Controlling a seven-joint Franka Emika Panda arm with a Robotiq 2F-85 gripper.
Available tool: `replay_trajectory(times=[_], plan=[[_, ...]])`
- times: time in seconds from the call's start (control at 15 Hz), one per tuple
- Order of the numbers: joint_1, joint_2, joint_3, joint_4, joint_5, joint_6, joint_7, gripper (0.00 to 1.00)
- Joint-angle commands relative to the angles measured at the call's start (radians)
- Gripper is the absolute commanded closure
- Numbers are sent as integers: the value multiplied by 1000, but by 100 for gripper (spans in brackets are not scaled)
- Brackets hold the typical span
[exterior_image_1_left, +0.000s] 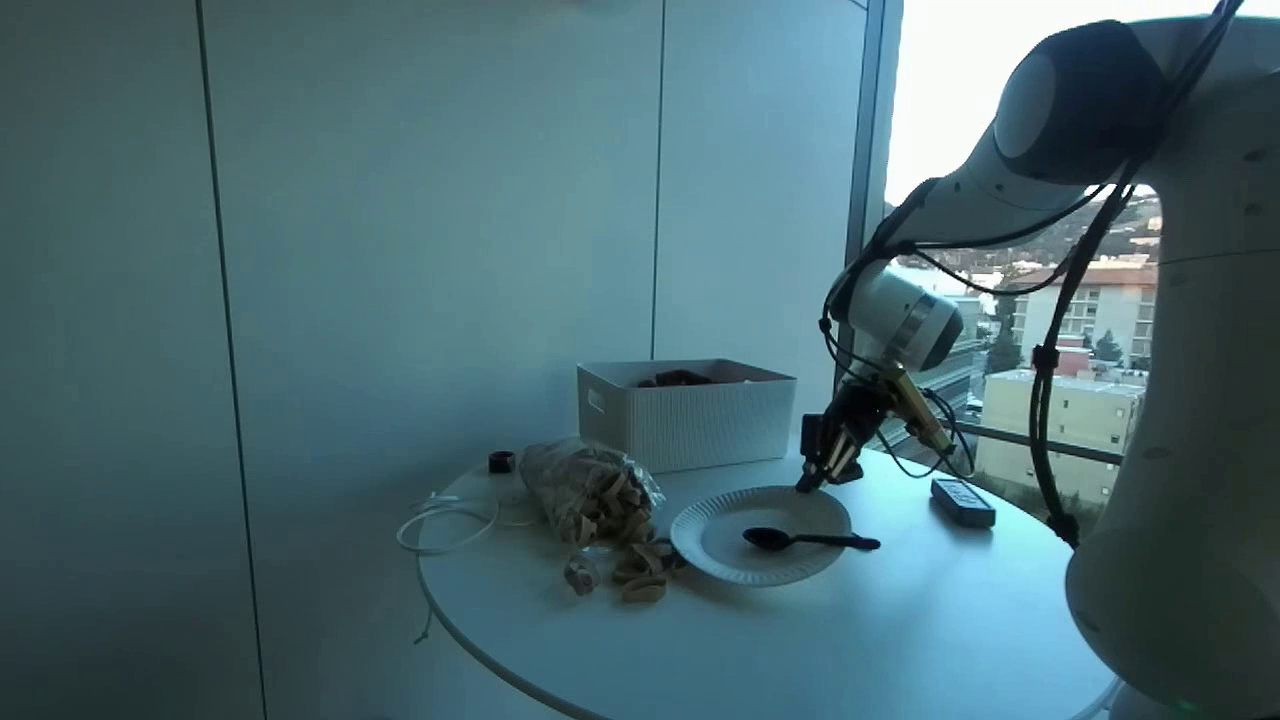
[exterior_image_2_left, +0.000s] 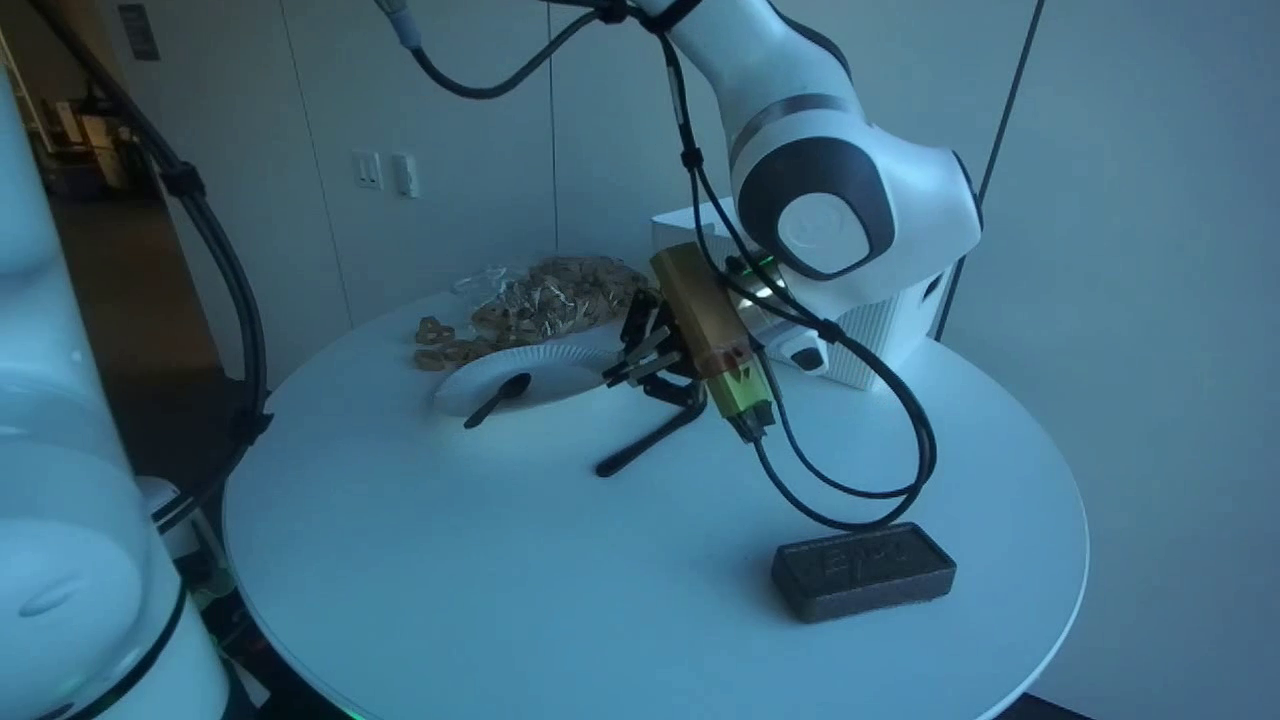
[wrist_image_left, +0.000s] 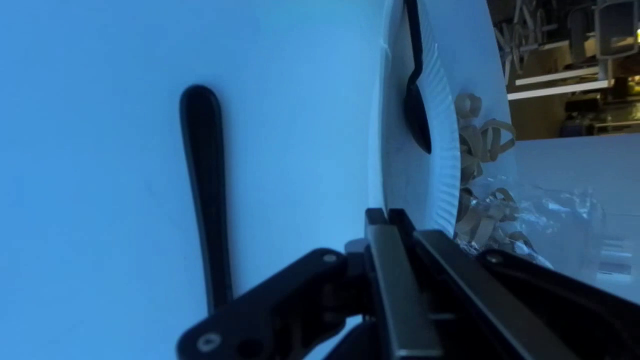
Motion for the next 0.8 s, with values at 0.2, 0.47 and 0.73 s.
replay_trajectory(times=[0.2,0.47,0.73], plan=[[-35,43,21,124,74,-40,69,93],[-37,73,27,150,66,-44,103,60],[-43,103,36,162,66,-48,152,29]])
